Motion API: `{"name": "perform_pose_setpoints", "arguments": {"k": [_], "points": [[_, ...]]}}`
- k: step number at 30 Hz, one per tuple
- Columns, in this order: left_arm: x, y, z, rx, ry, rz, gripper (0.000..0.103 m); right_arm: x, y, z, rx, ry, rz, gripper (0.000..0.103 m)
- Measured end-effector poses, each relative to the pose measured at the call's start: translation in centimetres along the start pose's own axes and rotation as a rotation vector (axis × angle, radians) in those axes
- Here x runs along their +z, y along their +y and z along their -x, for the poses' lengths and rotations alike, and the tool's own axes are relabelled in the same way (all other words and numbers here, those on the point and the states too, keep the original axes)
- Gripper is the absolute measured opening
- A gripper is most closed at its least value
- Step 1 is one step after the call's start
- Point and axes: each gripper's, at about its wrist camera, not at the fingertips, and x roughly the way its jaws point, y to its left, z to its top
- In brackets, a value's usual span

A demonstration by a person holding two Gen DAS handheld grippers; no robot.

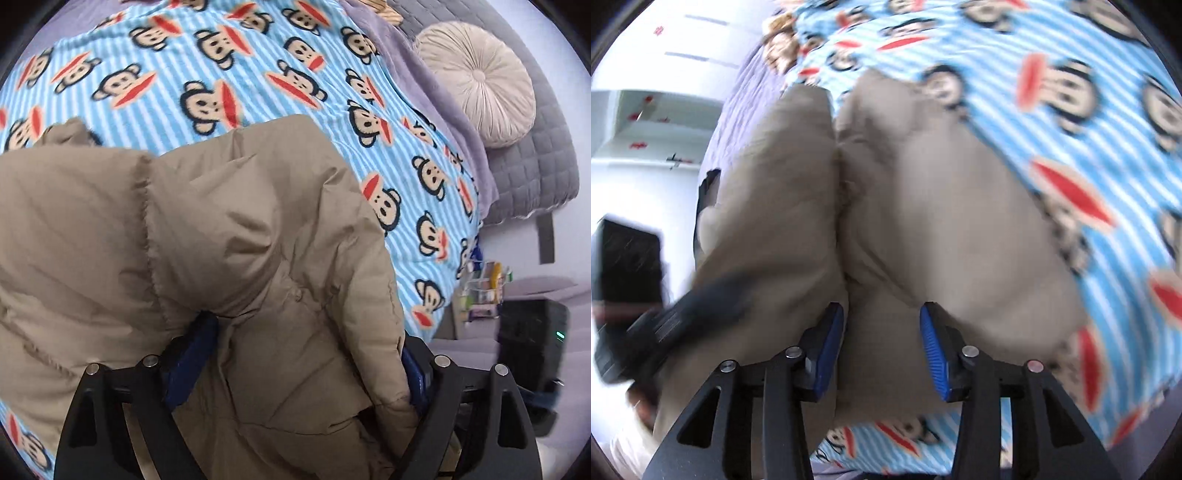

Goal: Fold large clothes

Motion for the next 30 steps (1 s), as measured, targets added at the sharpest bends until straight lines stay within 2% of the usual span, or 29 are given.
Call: {"name": "perform_pose_setpoints", "arguments": {"k": [2, 5, 8, 10, 13, 14, 15, 16, 17, 20, 23, 26, 29, 30], "points": [[0.4, -0.4, -0.8, 0.023, -0.002, -0.025, 0.088, -1.2, -1.0, 1.5, -0.002, -0.023, -0.027, 0.067], [1.8, -0.4, -2.6, 0.044, -0.002, -0.020, 0.088, -3.3, -1.5, 4.5, 0.092, -0.077, -0.031, 0.068], [2.3, -0.9, -1.9, 0.076, -0.026, -0.039, 0.088, -4.6, -0.2, 6.2, 0.177, -0.070, 0.051, 0.091], [3.0, -1.7, -0.7, 0.106, -0.100, -0.086, 0.088, -4.8, 0.2, 6.2, 0.194, -0.038, 0.108, 0.091], [2.4, -1.8, 4.0, 0.248, -0.270, -0.150, 0.088, -3.8, 2.4, 3.7, 0.149, -0.027, 0.131, 0.091], [2.1, -1.1, 5.4, 0.305, -0.322, -0.149, 0.088, -3.3, 2.5, 3.3, 0.102, -0.031, 0.128, 0.088], [1.7, 0.1, 6.9, 0.367, -0.370, -0.131, 0.088, -2.6, 2.9, 2.5, 0.054, -0.039, 0.124, 0.060], [1.5, 1.5, 8.0, 0.416, -0.397, -0.100, 0.088, -2.3, 2.9, 2.3, 0.038, -0.047, 0.123, 0.038], [1.2, 3.3, 8.7, 0.461, -0.412, -0.054, 0.088, -1.9, 3.0, 1.9, 0.022, -0.045, 0.122, 0.025], [1.1, 9.2, 8.6, 0.544, -0.370, 0.101, 0.087, -1.9, 3.2, 2.4, -0.029, -0.083, 0.168, 0.021], [1.6, 11.6, 6.5, 0.505, -0.341, 0.177, 0.088, -2.6, 2.5, 3.2, -0.081, -0.101, 0.204, 0.021], [3.1, 9.0, 3.1, 0.558, -0.334, 0.091, 0.088, -3.2, 1.0, 3.5, -0.087, -0.099, 0.153, 0.021], [4.5, 6.3, -0.2, 0.578, -0.327, 0.022, 0.088, -3.2, -0.9, 3.3, -0.108, -0.094, 0.102, 0.021], [5.0, 5.5, -1.1, 0.586, -0.325, 0.009, 0.091, -3.2, -1.9, 3.2, -0.119, -0.093, 0.082, 0.021]]}}
